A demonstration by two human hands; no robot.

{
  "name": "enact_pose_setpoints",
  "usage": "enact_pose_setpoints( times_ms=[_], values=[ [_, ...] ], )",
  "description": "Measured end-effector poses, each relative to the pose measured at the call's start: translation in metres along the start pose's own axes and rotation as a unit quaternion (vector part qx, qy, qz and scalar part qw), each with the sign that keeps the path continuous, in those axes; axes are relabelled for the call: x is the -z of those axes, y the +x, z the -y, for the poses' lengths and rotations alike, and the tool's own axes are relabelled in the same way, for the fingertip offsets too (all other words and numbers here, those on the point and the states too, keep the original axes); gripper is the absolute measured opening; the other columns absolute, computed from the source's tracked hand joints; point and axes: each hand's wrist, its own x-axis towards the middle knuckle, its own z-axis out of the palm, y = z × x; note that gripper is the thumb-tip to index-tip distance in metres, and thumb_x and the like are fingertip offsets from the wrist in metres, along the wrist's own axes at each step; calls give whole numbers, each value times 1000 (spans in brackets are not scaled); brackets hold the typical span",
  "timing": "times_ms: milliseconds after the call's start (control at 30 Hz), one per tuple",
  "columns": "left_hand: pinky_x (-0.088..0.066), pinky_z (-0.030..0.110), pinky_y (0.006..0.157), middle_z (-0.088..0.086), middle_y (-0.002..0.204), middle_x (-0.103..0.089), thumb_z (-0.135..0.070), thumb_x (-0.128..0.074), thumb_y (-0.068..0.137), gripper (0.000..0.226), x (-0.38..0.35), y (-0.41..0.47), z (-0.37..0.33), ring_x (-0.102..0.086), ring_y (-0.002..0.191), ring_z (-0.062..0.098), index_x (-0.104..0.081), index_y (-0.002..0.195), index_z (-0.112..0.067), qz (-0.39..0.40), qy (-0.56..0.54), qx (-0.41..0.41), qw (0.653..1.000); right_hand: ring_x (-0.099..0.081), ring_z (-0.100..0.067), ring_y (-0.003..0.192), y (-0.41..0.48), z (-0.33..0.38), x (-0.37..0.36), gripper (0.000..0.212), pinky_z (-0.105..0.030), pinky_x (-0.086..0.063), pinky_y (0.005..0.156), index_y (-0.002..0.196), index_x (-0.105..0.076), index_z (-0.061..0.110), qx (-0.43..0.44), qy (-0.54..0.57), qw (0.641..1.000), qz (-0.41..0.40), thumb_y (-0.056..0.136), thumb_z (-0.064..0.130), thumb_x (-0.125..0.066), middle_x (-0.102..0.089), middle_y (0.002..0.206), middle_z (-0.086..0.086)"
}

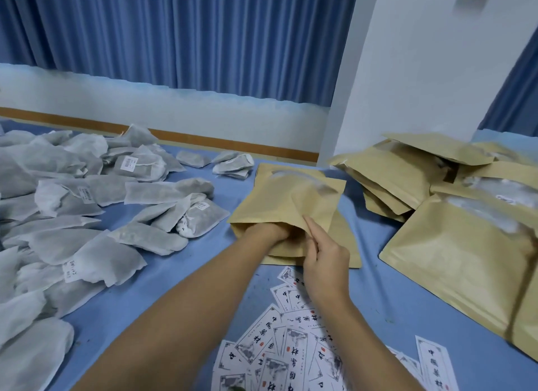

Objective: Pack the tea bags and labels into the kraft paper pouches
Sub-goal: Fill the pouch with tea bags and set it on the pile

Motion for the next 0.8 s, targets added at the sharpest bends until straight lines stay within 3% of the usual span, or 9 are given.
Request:
enact_pose_setpoints(
  times_ms=[100, 200, 300, 400, 467, 567, 633, 700, 800],
  values=[
    [-21, 38, 118, 3, 156, -33, -44, -36, 105, 49, 3, 9, 10, -29, 144, 25, -33, 150, -25, 35, 47, 49, 997, -52, 19, 72, 1, 2, -1, 47, 4, -34, 72, 134, -65, 24, -10, 6, 1000, 18, 97, -3, -51, -56, 88, 12],
    [-33, 35, 105, -1, 138, -51, -47, -38, 101, 24, -3, -4, 4, -47, 123, 23, -48, 121, -38, -14, 23, -36, 999, -52, 16, 74, 0, 2, -2, 46, 3, -34, 76, 132, -66, 24, -13, 17, 1000, 20, 98, -2, -50, -59, 89, 7],
    [-39, 34, 98, 0, 117, -58, -38, -36, 98, 9, -7, -26, 5, -54, 111, 24, -45, 99, -35, -79, 62, -138, 985, -50, 11, 74, 0, 4, -2, 40, -4, -36, 78, 132, -66, 22, -20, 24, 999, 14, 101, 2, -50, -59, 89, 3],
    [-41, 40, 103, 6, 132, -54, -29, -42, 100, 28, -17, -49, 14, -50, 121, 28, -48, 126, -23, -144, 159, -209, 954, -52, 20, 70, 2, 5, -2, 37, 3, -34, 71, 131, -67, 17, -27, 9, 1000, -6, 101, 3, -52, -58, 85, 4],
    [-46, 42, 97, 4, 135, -55, -27, -47, 99, 38, -23, -66, 22, -50, 122, 28, -47, 137, -24, -181, 146, -219, 948, -53, 22, 72, 1, 5, -1, 36, 4, -33, 68, 130, -68, 16, -25, -1, 1000, -12, 101, 3, -53, -68, 86, -8],
    [-51, 42, 86, 4, 120, -67, -20, -49, 95, 32, -12, -84, 30, -60, 111, 26, -68, 121, -20, -219, 41, -235, 946, -56, 8, 73, 1, 3, 2, 35, 1, -34, 66, 130, -68, 18, -19, -17, 999, -23, 101, 5, -54, -74, 95, -8],
    [-53, 39, 67, 1, 92, -71, -12, -50, 86, 25, 0, -95, 30, -66, 84, 22, -74, 94, -12, -323, -14, -276, 905, -54, -2, 66, 2, 2, 3, 35, -5, -37, 63, 130, -68, 20, -21, -26, 999, -32, 101, 7, -55, -71, 82, -6],
    [-45, 36, 51, -1, 70, -61, -4, -49, 80, 20, 13, -101, 29, -54, 61, 19, -68, 75, -8, -434, -89, -298, 846, -54, 5, 69, 3, 1, 2, 36, -3, -35, 62, 130, -68, 21, -24, -28, 998, -41, 101, 7, -54, -63, 76, 2],
    [-35, 36, 46, 0, 65, -51, 1, -45, 78, 20, 30, -104, 40, -43, 54, 18, -59, 67, -8, -510, -133, -265, 808, -52, 18, 74, 4, -3, 1, 34, 1, -33, 65, 129, -68, 18, -30, -27, 998, -40, 101, 7, -53, -65, 85, 3]
  ],
)
